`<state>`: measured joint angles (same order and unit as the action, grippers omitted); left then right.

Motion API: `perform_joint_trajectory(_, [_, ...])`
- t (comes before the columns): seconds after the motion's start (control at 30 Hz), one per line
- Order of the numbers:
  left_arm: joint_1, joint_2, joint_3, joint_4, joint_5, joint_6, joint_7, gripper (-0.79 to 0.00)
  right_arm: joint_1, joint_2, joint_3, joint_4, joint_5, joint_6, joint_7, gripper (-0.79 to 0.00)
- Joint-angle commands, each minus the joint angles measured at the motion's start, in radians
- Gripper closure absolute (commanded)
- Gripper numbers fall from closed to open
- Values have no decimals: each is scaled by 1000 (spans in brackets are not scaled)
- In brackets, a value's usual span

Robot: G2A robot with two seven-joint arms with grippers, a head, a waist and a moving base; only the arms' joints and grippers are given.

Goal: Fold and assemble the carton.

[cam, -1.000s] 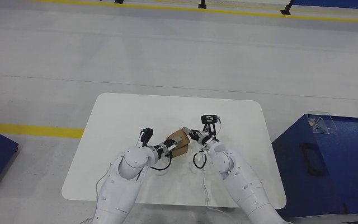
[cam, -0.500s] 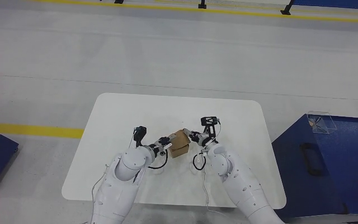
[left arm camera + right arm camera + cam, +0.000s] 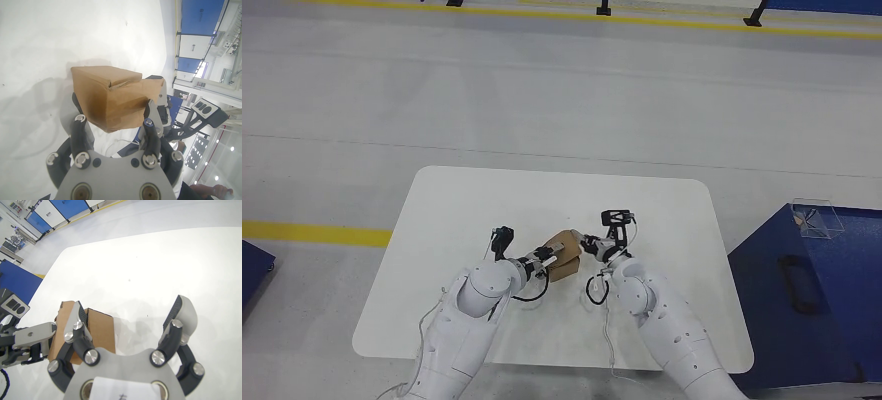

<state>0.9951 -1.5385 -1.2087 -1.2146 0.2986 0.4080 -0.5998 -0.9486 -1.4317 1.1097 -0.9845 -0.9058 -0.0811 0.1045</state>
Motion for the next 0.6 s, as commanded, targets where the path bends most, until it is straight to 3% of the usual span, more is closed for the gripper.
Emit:
perform_joint_trajectory(0.0, [-1, 2, -2, 1, -6, -2, -3, -588, 1, -1, -4, 1, -4, 2, 2, -785])
perform_joint_trajectory(0.23, [0, 7, 0, -2, -22, -9, -17, -566, 7, -8, -22, 7, -24, 17, 8, -785])
perform_joint_trajectory(0.47, [0, 11, 3, 1, -33, -2, -20, -391, 17, -17, -42, 28, -36, 30, 6, -785])
perform_joint_trajectory(0.57, [0, 13, 7, 2, -34, 0, -19, -391, 22, -20, -45, 38, -38, 33, 2, -785])
